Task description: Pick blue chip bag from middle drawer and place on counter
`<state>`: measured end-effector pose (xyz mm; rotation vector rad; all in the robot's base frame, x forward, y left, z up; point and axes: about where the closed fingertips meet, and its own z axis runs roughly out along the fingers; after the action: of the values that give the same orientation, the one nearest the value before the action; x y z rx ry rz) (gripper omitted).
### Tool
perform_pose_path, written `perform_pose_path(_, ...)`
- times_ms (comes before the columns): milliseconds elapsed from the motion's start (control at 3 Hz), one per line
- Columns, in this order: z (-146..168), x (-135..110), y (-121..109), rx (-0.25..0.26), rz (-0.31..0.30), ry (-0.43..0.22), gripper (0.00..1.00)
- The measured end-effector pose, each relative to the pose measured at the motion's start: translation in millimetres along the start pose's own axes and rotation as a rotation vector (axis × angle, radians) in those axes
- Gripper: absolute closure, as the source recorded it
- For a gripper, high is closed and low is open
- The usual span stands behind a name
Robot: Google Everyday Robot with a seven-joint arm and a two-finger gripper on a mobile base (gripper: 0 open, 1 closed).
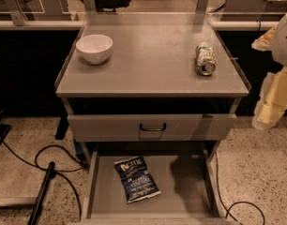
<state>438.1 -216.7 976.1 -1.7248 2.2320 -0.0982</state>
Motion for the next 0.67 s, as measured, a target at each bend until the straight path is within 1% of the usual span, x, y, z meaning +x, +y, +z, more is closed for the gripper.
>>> perform_pose_path(333, 0.1, -0.1, 0.1, 0.0, 0.0, 0.0, 0.0)
perform_pose_path(667, 12.2, -8.9, 9.4, -0.018, 0.012, -0.041, 0.0)
